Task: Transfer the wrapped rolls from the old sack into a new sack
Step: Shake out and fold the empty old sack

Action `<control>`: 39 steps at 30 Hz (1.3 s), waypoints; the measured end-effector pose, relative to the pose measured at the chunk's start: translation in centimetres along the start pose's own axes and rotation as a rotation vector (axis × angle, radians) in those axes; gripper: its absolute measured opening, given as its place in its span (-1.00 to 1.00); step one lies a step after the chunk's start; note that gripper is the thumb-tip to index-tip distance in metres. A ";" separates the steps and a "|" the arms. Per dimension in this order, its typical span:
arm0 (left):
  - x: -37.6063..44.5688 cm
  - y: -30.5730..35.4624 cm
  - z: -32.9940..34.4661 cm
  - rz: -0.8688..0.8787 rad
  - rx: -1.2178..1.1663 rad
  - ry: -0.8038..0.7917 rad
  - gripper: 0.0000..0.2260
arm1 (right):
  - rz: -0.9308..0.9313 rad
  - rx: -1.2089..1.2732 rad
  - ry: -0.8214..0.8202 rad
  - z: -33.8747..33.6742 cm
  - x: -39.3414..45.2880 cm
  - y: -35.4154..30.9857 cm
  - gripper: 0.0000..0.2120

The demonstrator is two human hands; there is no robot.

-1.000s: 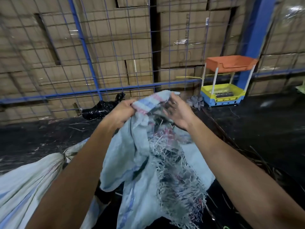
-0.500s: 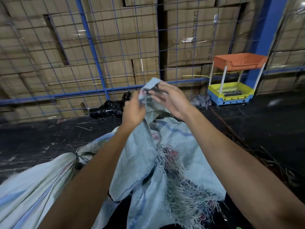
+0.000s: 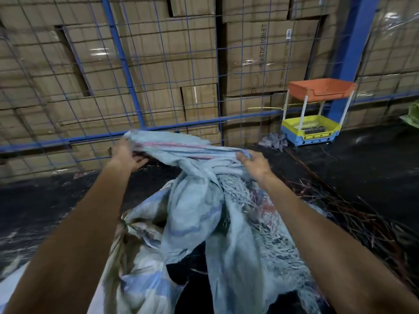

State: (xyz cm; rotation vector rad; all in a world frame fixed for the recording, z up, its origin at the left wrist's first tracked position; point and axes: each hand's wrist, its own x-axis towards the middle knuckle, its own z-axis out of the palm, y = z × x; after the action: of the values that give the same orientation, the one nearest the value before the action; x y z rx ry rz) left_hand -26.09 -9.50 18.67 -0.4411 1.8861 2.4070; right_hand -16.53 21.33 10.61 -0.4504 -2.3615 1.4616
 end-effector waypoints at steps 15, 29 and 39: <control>-7.9 -10.3 5.9 0.766 1.280 0.004 -0.25 | 0.028 0.429 0.164 0.5 1.1 -9.3 -0.79; -5.2 1.1 8.7 0.185 0.109 -0.214 -0.70 | -0.206 -0.313 0.385 -4.1 3.4 -7.9 -0.25; -9.3 3.3 13.1 0.258 0.149 -0.487 -0.68 | -0.425 -0.329 0.189 0.8 1.1 -5.7 -0.71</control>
State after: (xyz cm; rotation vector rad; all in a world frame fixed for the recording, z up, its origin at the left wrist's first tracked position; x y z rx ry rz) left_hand -20.40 3.43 26.96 0.3872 1.9545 2.2102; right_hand -18.34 18.76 15.52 -0.1374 -2.3588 0.8124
